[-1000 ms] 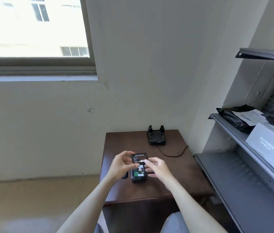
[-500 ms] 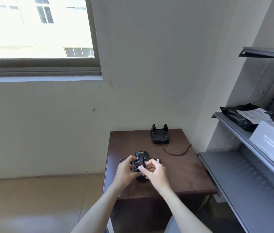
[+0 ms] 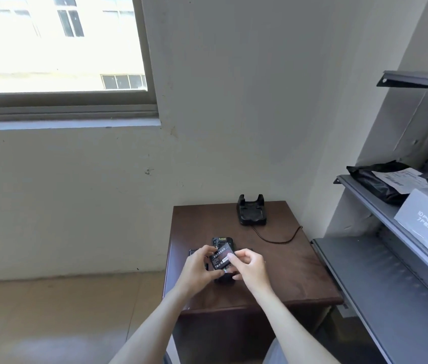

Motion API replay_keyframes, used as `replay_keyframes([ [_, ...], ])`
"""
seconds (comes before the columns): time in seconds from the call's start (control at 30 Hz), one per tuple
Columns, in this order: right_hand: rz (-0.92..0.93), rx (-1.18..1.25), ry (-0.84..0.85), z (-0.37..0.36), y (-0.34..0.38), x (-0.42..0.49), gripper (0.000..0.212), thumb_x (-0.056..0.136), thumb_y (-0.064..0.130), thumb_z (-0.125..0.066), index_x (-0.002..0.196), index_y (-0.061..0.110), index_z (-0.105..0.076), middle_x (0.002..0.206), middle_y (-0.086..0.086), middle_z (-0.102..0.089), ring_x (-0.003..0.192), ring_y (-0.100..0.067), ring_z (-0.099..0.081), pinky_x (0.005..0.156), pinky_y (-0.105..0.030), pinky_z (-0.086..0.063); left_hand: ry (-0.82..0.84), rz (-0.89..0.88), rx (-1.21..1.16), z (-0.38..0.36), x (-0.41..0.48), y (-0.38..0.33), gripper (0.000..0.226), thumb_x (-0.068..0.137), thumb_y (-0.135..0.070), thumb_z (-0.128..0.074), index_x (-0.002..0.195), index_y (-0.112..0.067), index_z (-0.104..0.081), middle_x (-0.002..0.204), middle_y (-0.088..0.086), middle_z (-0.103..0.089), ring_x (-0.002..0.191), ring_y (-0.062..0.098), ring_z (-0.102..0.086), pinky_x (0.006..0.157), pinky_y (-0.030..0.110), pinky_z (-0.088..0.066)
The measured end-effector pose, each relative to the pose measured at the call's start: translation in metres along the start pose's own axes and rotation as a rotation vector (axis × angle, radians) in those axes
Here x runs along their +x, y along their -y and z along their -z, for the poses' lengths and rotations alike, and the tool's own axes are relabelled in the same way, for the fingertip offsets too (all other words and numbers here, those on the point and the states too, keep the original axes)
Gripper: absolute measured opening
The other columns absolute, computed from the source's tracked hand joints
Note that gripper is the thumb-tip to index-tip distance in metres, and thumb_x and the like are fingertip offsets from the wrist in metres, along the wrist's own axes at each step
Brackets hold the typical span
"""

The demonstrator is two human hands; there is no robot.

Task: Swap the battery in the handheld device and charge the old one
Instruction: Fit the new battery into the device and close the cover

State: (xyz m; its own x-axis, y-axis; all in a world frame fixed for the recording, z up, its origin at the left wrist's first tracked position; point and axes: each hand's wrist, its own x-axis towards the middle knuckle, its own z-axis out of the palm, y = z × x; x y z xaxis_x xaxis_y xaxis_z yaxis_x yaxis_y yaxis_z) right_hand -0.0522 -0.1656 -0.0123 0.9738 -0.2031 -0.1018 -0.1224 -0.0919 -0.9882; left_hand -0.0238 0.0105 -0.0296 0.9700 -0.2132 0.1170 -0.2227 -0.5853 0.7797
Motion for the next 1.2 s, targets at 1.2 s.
replay_keyframes([
  [1.2, -0.188, -0.277, 0.06, -0.01, -0.021, 0.051, 0.021, 0.092, 0.023, -0.07, 0.108, 0.013, -0.077, 0.072, -0.011, -0.076, 0.054, -0.019, -0.07, 0.069, -0.039, -0.065, 0.011, 0.24, -0.086, -0.017, 0.018, 0.009, 0.073, 0.068, -0.053, -0.088, 0.127, -0.015, -0.069, 0.083, 0.001, -0.075, 0.079, 0.009, -0.071, 0.078, 0.028, -0.055],
])
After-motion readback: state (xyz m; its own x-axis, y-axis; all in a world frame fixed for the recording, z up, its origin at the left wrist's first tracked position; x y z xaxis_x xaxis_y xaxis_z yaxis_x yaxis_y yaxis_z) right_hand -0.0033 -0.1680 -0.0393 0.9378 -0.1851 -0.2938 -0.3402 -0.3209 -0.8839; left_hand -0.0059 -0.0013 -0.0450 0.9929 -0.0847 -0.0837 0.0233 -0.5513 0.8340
